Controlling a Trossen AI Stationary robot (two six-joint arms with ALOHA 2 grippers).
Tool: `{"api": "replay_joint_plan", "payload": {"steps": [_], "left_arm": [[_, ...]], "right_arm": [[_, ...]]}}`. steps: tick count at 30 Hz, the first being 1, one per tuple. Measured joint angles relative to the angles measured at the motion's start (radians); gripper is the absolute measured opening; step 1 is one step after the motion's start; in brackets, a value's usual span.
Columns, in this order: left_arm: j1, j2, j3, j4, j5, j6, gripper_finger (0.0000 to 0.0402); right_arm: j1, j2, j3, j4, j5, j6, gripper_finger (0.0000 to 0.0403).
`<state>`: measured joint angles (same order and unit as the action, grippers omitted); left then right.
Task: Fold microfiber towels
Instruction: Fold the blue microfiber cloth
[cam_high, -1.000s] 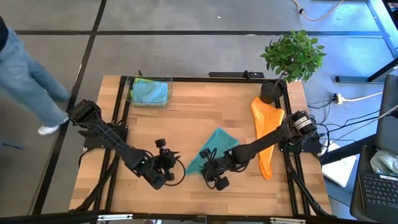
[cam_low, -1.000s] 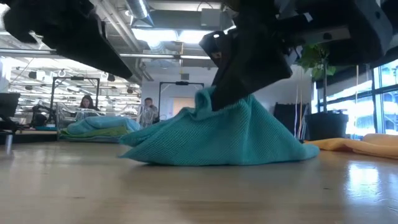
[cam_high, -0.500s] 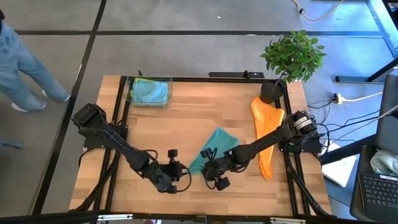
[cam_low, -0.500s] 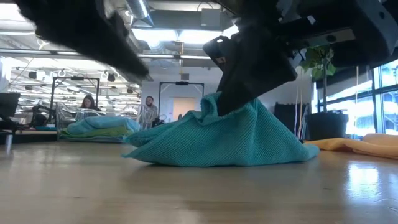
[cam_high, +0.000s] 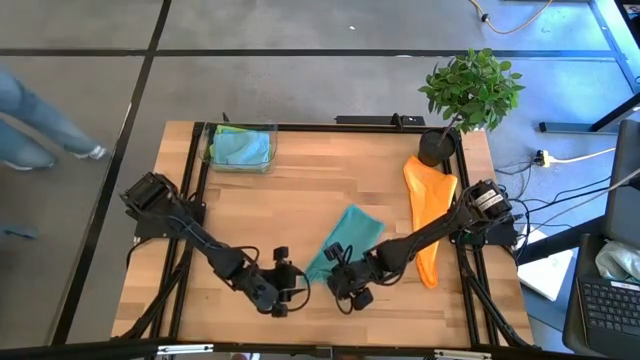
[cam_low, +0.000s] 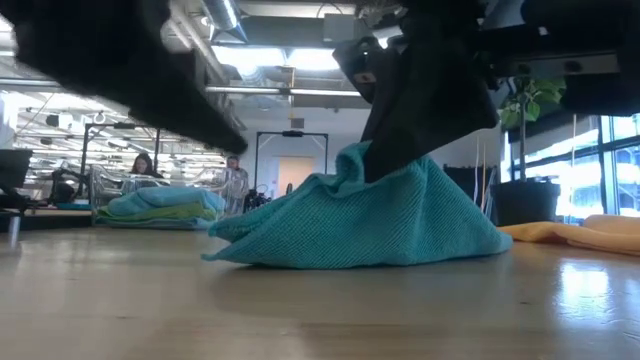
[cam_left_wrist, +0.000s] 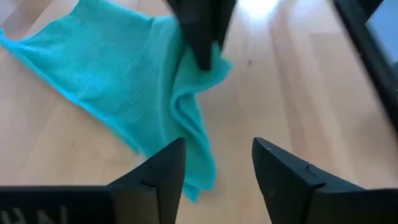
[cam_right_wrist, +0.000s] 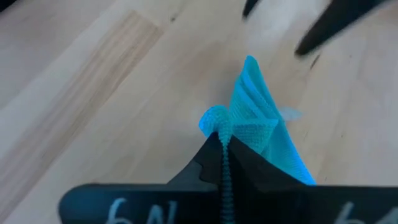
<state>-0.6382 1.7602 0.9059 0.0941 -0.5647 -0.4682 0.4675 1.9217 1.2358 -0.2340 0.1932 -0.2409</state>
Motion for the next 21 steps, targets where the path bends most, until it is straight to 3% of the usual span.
{"api": "replay_joint_plan", "payload": {"steps": [7,21], "left_arm": [[0.045,0.075,0.0,0.018,0.005,-0.036,0.0197],[0.05,0.104,0.0,0.125,0.051,-0.043,0.0198]], "right_arm": [[0.0,0.0,0.0,-0.003,0.0,0.0,0.0016],[0.0,-0.001,0.0,-0.004,-0.001,0.002,0.0017]]}}
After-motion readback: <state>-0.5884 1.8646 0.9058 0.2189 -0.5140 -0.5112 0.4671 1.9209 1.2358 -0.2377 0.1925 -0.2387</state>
